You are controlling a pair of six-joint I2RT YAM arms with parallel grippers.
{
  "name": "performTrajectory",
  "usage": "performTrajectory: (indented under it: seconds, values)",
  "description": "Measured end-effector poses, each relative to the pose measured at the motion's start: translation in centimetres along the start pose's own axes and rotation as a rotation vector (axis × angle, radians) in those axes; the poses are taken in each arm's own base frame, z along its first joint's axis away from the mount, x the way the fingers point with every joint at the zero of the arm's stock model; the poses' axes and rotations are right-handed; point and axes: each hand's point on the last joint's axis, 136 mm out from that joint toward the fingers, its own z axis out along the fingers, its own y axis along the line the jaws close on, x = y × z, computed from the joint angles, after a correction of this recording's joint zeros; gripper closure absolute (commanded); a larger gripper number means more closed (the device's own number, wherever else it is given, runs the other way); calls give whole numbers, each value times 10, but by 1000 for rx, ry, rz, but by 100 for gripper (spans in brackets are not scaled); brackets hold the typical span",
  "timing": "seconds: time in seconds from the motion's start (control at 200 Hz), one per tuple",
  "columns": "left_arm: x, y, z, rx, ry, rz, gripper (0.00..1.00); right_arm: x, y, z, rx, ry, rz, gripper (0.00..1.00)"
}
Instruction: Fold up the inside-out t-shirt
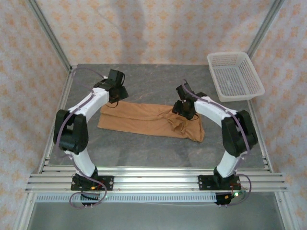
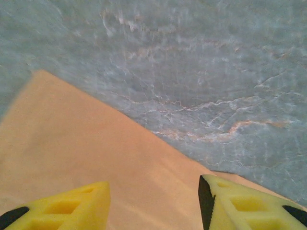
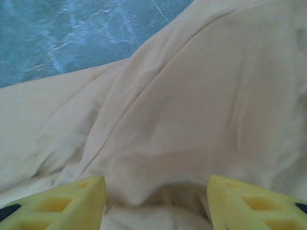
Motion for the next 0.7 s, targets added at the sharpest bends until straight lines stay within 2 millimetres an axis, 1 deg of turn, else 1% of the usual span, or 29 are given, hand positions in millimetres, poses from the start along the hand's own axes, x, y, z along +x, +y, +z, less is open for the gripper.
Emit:
performTrajectory:
  seconds: [0.04,0.095,0.145,0.19,0.22,0.235,0.275,0.32,0.38,0.45,0.535,0.57,0.595,0.61,0.701]
  values:
    - [7,2,15,-3,32,-17,47,1,-4,10,10,18,13,43]
    - [18,11,36,-15,82,-44,48,1,-10,21,23,38,31,43]
    - [27,23,52,-30,125,-75,48,0,-15,27,32,49,48,43]
    - [34,38,65,-46,158,-112,48,-3,-21,31,37,54,63,43]
    - [37,48,72,-54,175,-139,48,-5,-24,33,39,55,72,43]
    - [36,50,73,-46,178,-154,48,-6,-26,33,39,56,76,42]
    - [27,53,71,-20,162,-188,48,-10,-30,34,37,56,84,42]
    - [18,65,70,-13,136,-224,48,-15,-34,34,33,56,88,42]
    - [17,81,72,-12,133,-267,48,-23,-39,34,36,54,86,41]
    - [14,90,65,-1,114,-296,48,-30,-41,33,38,54,70,38]
    - [22,98,60,-12,119,-301,47,-32,-41,28,40,57,27,23]
    - [24,99,58,-13,118,-300,47,-31,-42,24,45,59,7,10]
    - [25,100,55,-14,120,-299,46,-31,-43,21,50,57,2,6]
    - [26,100,55,-15,121,-299,45,-30,-44,19,52,56,-9,1]
    - [33,101,47,-24,138,-282,44,-33,-50,2,73,14,-52,1]
